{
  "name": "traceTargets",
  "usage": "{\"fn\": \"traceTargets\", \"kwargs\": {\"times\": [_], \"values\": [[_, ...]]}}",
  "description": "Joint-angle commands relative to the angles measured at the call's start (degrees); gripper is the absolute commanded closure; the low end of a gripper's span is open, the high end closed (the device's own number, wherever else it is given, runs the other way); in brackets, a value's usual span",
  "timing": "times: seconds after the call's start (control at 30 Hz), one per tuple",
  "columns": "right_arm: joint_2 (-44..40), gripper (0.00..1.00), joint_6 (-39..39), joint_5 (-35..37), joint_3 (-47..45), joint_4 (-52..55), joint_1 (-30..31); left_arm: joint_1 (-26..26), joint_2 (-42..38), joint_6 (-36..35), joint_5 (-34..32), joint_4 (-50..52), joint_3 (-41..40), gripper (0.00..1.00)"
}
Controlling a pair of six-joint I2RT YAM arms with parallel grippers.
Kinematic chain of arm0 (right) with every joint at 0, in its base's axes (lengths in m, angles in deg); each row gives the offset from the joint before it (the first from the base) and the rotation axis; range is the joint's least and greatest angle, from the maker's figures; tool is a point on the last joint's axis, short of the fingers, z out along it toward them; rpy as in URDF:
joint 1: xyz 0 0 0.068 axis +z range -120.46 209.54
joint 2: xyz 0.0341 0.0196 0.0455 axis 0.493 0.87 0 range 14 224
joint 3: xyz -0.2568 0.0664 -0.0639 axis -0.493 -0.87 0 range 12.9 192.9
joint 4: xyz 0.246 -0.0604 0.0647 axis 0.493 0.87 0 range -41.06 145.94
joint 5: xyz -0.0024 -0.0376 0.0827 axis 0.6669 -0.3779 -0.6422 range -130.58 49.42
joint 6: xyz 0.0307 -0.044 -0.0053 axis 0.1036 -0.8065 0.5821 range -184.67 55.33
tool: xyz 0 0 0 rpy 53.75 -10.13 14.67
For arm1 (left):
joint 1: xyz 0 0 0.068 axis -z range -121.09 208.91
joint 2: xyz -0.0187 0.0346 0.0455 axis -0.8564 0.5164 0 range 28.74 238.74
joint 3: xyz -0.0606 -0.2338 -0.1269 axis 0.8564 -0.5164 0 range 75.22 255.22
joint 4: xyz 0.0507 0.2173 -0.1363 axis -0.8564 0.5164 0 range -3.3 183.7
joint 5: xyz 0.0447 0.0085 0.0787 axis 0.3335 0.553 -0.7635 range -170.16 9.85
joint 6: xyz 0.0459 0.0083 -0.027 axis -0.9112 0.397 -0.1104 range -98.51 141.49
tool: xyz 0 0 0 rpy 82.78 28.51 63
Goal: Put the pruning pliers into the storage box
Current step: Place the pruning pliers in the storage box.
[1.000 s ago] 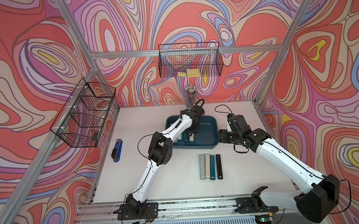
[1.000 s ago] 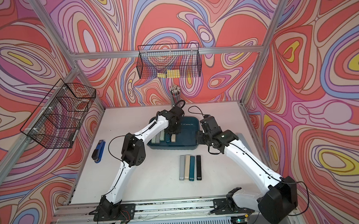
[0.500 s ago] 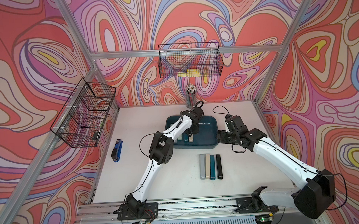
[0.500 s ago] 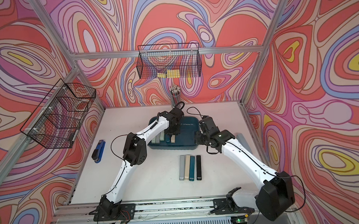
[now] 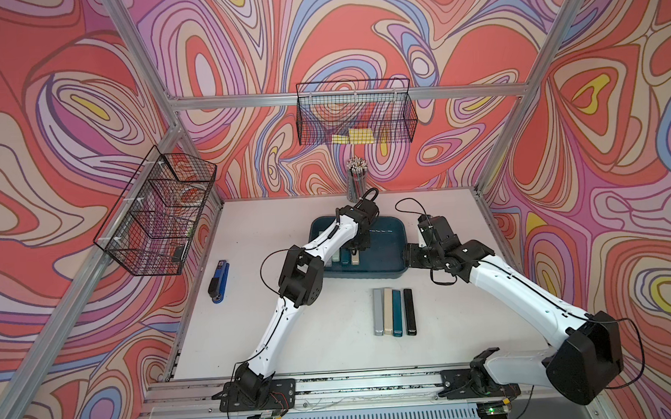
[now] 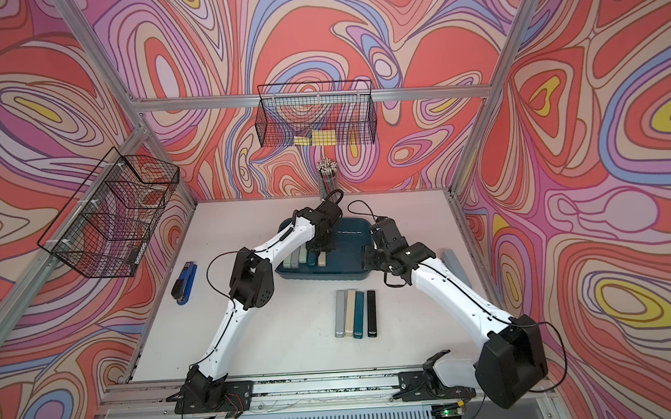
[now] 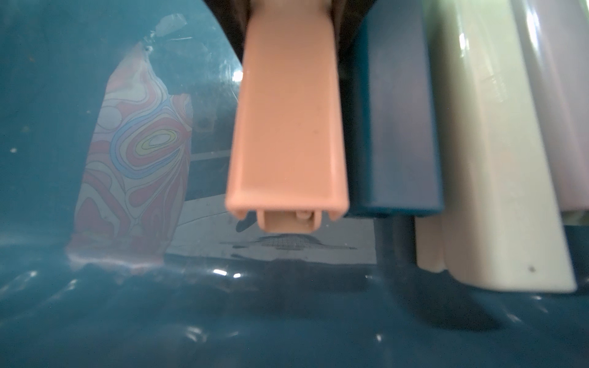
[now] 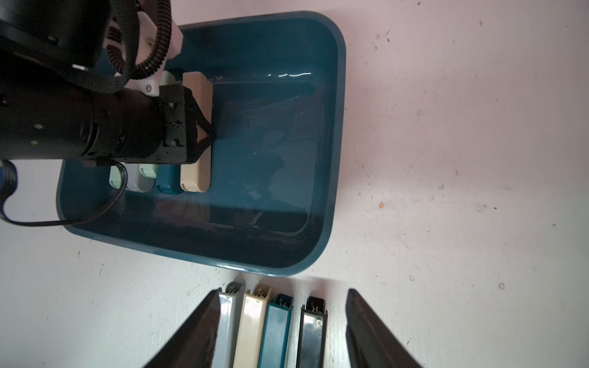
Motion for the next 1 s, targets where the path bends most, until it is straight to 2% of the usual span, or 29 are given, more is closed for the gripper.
{"fn": "traceTargets", "kwargs": {"times": [0.0, 0.1, 0.3, 0.67, 0.83, 0.97], "values": [[0.8, 0.35, 0.1, -0.4, -0.4, -0.7, 0.1, -0.3, 1.7, 1.2, -0.6, 0.7, 0.7, 0.71], [0.7, 0.34, 0.4, -0.4, -0.4, -0.5, 0.1, -0.3, 1.4, 1.5, 0.6, 0.3, 0.8, 0.64], [-0.2, 0.33, 0.4, 0.6, 0.3, 0.6, 0.1, -0.1, -1.1, 2.7, 0.2, 0.4, -0.3, 0.6], [-1.0, 0.33, -0.9, 2.6, 3.0, 2.6, 0.1, 1.2, -13.1, 2.0, -1.5, 0.7, -3.8, 0.57], [-0.7, 0.33, -2.0, 2.8, 4.3, 2.7, 0.1, 1.9, -22.5, -0.2, 0.1, 0.5, -10.0, 0.53], [0.3, 0.33, -2.7, 2.9, 6.0, 2.9, 0.1, 3.2, -30.9, 0.2, -2.1, 1.7, -18.9, 0.5]]}}
